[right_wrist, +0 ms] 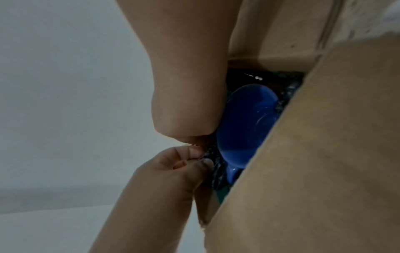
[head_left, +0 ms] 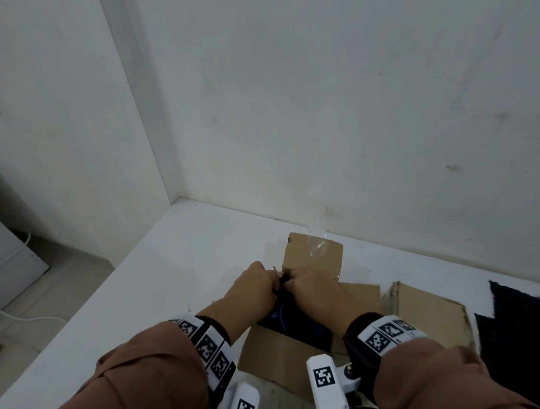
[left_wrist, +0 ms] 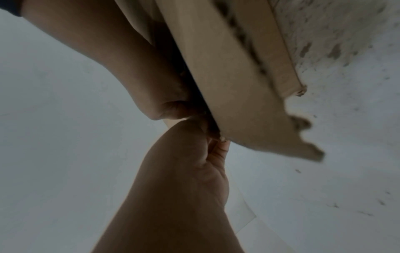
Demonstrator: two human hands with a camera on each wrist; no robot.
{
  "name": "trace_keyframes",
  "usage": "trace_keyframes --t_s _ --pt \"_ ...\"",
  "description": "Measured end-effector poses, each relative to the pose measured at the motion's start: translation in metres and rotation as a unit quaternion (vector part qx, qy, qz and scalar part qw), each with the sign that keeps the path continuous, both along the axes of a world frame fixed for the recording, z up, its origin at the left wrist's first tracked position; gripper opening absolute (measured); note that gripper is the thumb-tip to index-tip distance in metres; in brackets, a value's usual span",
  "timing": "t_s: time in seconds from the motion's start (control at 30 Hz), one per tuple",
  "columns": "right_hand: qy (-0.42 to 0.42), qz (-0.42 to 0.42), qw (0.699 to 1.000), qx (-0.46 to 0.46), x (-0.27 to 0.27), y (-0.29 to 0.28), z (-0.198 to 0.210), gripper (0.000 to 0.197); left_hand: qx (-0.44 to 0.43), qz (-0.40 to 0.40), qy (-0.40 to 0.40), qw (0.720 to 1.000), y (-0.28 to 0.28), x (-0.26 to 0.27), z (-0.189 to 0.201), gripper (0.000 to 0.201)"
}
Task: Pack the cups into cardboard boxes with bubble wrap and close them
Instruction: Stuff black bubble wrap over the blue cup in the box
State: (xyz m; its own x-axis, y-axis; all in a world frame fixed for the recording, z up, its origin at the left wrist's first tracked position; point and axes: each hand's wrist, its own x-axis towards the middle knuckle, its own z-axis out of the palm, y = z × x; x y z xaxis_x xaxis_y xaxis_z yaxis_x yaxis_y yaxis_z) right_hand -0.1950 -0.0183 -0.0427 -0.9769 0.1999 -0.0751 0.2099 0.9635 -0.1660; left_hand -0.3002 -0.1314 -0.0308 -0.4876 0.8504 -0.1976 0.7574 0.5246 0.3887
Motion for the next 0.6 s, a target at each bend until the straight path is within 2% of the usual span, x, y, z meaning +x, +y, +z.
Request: trace_keyframes --t_s 0.17,0.3,0.4,0.43,0.5,0.6 --pt "0.005 -0.029 0.999 -0.019 0.004 -0.007 -0.003 0.026 0.008 -0.004 0.038 0.999 -0.007 0.003 -0.002 0.021" --pt "-0.076 -0.035 0.996 -0.025 0.006 -0.012 0.000 0.031 0.002 -0.008 0.077 0.997 -0.009 0.007 -0.002 0.024" --pt "-0.118 -0.050 0.988 -0.084 0.010 -0.005 0.012 0.046 -0.016 -0.046 0.132 0.990 -0.010 0.009 0.004 0.025" --pt "-0.114 -0.070 0.984 -0.115 0.013 -0.001 0.018 0.050 -0.015 -0.065 0.153 0.986 -0.009 0.009 0.006 0.026" --pt "-0.045 -0.116 0.982 -0.142 0.024 0.009 0.032 0.052 0.009 -0.078 0.158 0.984 -0.008 0.011 0.014 0.027" --pt "0.051 -0.194 0.972 -0.122 0.055 0.024 0.056 0.047 0.070 -0.035 0.098 0.992 0.004 0.027 0.031 0.025"
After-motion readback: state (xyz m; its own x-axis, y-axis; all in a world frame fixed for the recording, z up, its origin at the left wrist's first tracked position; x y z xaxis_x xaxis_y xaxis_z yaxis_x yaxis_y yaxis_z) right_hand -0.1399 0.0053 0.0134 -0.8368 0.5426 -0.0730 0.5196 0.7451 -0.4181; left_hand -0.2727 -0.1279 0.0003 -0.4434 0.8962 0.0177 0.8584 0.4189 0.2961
